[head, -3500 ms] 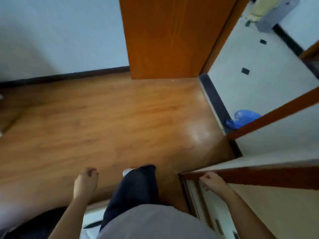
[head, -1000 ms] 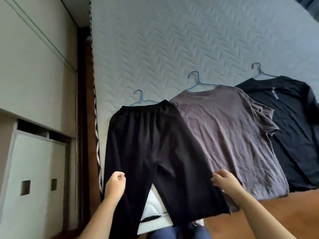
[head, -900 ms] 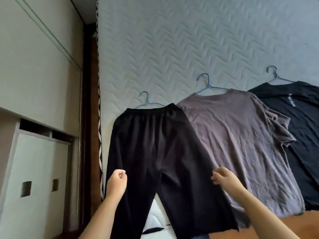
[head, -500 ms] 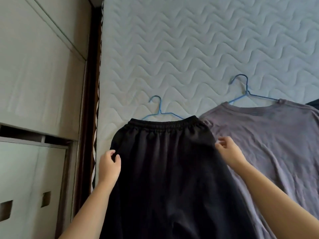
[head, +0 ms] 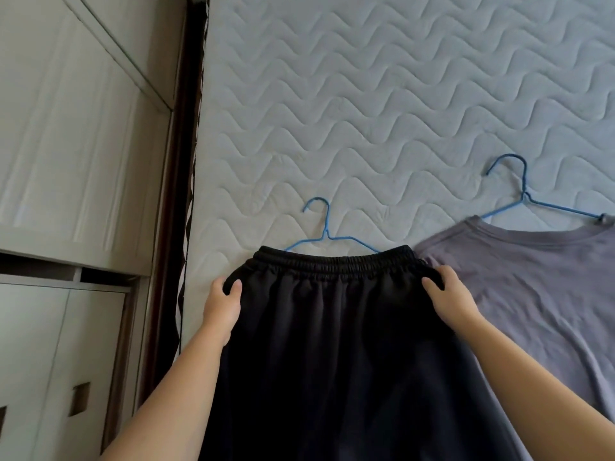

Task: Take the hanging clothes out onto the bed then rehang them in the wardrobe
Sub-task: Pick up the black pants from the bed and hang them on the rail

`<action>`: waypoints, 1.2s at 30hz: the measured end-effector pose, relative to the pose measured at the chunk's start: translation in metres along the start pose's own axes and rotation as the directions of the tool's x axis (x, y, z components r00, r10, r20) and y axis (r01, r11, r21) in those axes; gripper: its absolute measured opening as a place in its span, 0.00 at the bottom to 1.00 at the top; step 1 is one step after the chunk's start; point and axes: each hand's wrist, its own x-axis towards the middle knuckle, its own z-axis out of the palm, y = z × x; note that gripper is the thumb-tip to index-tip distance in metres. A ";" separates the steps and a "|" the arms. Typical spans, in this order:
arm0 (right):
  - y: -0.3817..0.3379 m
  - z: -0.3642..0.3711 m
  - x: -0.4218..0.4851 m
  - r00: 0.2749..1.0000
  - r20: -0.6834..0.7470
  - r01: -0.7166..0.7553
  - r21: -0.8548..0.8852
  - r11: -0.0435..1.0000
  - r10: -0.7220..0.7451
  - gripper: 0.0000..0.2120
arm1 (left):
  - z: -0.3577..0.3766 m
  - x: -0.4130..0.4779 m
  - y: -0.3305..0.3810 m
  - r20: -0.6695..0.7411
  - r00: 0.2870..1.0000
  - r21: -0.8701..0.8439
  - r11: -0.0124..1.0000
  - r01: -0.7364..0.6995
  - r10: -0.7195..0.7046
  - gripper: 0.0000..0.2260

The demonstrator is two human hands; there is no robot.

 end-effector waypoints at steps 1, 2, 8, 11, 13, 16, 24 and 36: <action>-0.001 -0.002 -0.003 1.000 -0.007 0.013 0.015 1.000 -0.013 0.18 | -0.001 -0.002 0.001 -0.004 1.000 -0.026 1.000 0.005 -0.005 0.21; -0.002 -0.005 -0.007 1.000 -0.010 0.026 0.022 0.999 -0.026 0.17 | -0.003 -0.007 0.002 -0.014 1.000 -0.047 0.999 -0.004 0.004 0.19; -0.006 -0.027 -0.049 0.997 -0.021 0.079 0.052 0.996 -0.078 0.13 | -0.035 -0.060 0.008 -0.096 0.991 -0.115 0.988 -0.099 0.088 0.15; -0.001 -0.038 -0.085 0.996 -0.020 0.093 0.083 0.992 -0.092 0.13 | -0.057 -0.097 -0.003 -0.126 0.988 -0.160 0.981 -0.107 0.087 0.16; 0.005 -0.044 -0.113 0.996 -0.016 0.087 0.103 0.991 -0.086 0.12 | -0.071 -0.124 -0.017 -0.141 0.988 -0.171 0.981 -0.087 0.063 0.16; 0.019 -0.052 -0.159 0.997 0.007 0.071 0.129 0.989 -0.072 0.09 | -0.089 -0.176 -0.035 -0.186 0.981 -0.174 0.981 -0.090 0.057 0.16; 0.067 -0.072 -0.278 0.993 0.096 0.066 0.069 0.995 -0.073 0.04 | -0.130 -0.333 -0.099 -0.261 0.965 -0.135 0.991 -0.011 -0.025 0.17; 0.079 -0.093 -0.378 0.908 0.297 0.329 -0.065 0.942 -0.296 0.15 | -0.165 -0.469 -0.201 -0.304 0.930 -0.305 0.946 0.108 -0.205 0.19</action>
